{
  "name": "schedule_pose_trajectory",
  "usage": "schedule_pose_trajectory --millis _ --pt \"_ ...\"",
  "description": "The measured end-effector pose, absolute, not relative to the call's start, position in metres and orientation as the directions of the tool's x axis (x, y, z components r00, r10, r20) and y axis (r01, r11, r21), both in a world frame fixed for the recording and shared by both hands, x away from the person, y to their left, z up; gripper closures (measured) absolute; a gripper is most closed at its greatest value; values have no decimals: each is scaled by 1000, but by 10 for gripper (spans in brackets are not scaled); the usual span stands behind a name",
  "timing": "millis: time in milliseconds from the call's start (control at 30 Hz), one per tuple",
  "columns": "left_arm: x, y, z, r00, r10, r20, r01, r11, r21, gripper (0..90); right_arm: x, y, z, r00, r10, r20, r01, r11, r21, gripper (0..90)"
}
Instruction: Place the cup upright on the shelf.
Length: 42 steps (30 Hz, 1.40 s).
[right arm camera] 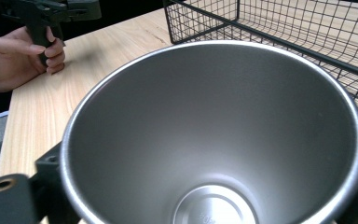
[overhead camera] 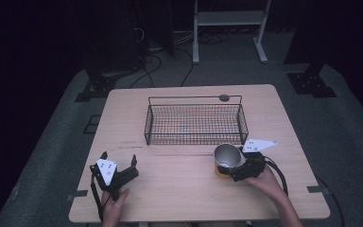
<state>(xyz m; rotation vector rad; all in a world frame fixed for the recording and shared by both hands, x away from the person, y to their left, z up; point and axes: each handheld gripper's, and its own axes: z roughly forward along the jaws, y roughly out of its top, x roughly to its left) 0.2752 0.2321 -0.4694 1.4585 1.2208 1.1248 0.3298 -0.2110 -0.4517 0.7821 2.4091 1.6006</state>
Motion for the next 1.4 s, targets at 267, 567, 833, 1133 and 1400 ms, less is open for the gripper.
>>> schedule_pose_trajectory --millis 267,567,833,1133,1400 --pt "275 232 -469 100 991 93 173 -110 979 0 329 -211 -451 -855 493 158 335 294 895 101" --pt "275 232 -469 100 991 94 173 -110 979 0 330 -213 -450 -851 497 168 343 285 895 108" --pt "275 232 -469 101 991 93 173 -110 979 0 330 -214 -448 -851 494 175 350 288 891 115" --pt "275 232 -469 101 991 92 173 -109 979 0 333 -212 -438 -860 471 195 351 269 897 120" --pt "275 232 -469 101 991 92 173 -108 979 0 335 -210 -429 -866 457 202 346 258 902 120"
